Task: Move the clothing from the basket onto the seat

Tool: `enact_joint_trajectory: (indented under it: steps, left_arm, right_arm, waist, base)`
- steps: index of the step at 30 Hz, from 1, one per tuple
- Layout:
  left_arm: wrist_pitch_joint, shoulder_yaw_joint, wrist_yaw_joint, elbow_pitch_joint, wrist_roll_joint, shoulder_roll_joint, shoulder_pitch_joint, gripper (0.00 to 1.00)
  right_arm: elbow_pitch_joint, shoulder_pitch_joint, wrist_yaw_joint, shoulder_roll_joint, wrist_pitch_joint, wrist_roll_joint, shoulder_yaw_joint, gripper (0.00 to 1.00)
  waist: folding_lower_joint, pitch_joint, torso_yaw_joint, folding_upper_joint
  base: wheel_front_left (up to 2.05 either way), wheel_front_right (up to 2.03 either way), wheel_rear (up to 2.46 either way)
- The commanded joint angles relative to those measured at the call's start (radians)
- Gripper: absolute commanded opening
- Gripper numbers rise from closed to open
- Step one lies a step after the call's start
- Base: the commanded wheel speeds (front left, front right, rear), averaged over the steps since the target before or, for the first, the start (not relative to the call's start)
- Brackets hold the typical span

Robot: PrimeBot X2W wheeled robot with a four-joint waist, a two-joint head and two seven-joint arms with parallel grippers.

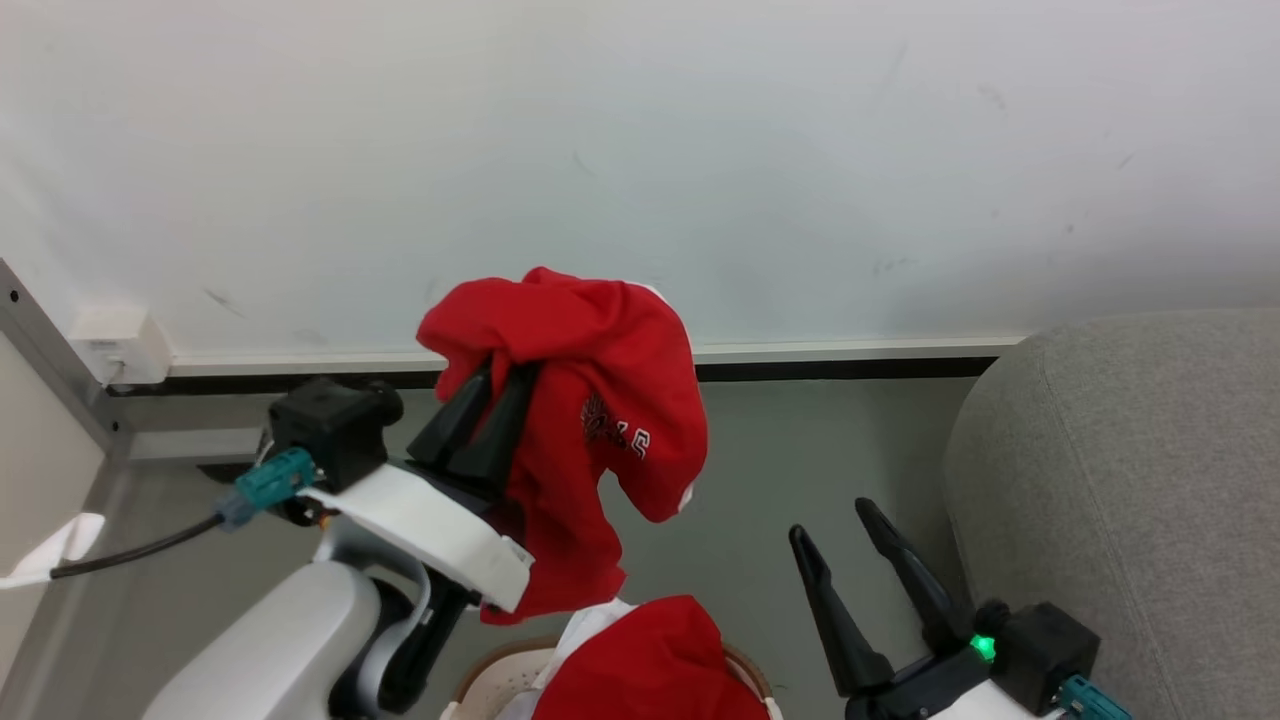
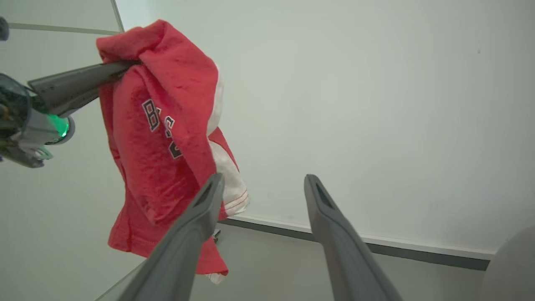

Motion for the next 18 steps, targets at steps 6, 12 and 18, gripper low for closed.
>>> enact_joint_trajectory:
  steps: [6, 12, 18]
  left_arm:
    - [0.005, -0.055, -0.025, 0.012, 0.018, -0.029, 0.013, 0.0]
    - [0.015, -0.125, -0.045, 0.018, 0.039, -0.087, 0.012, 0.0]
    - [0.03, -0.195, -0.072, 0.027, 0.051, -0.142, 0.02, 0.0]
  right_arm:
    - [0.031, -0.072, -0.002, -0.022, 0.001, 0.03, 0.098, 1.0]
    - [0.082, -0.1, -0.002, -0.045, 0.001, 0.056, 0.177, 1.0]
    - [0.135, -0.107, -0.002, -0.057, 0.001, 0.072, 0.206, 1.0]
  waist:
    - [0.0, -0.008, 0.038, -0.0001]
    - [0.0, -0.023, 0.102, -0.0001]
    - [0.0, -0.045, 0.169, -0.0001]
  base:
    - [0.0, 0.0, 0.0]
    - [0.0, 0.0, 0.0]
    - [0.0, 0.0, 0.0]
